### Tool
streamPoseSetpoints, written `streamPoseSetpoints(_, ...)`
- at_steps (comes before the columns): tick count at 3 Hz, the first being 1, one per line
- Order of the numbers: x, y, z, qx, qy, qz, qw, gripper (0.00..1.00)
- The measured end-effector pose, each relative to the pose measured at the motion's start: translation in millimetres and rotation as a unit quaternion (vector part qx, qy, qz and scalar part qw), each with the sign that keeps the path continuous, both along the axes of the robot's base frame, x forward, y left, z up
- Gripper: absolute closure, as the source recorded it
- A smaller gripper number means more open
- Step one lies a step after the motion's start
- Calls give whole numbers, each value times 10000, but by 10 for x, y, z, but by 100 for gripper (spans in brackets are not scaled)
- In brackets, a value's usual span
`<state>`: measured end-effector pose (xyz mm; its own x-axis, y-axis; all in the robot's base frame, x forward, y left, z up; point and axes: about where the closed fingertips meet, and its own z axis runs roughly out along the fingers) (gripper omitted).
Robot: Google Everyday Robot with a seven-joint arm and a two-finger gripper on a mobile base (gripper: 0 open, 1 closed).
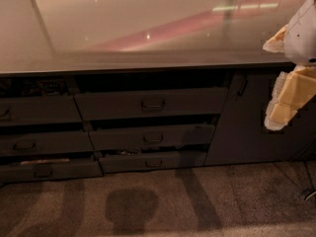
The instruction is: Open top drawer
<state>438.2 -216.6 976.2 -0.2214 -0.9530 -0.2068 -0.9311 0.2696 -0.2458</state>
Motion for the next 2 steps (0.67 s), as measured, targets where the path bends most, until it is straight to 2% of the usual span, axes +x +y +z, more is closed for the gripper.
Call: streamPoseSetpoints(2,19,-16,-6,94,2,-25,10000,0)
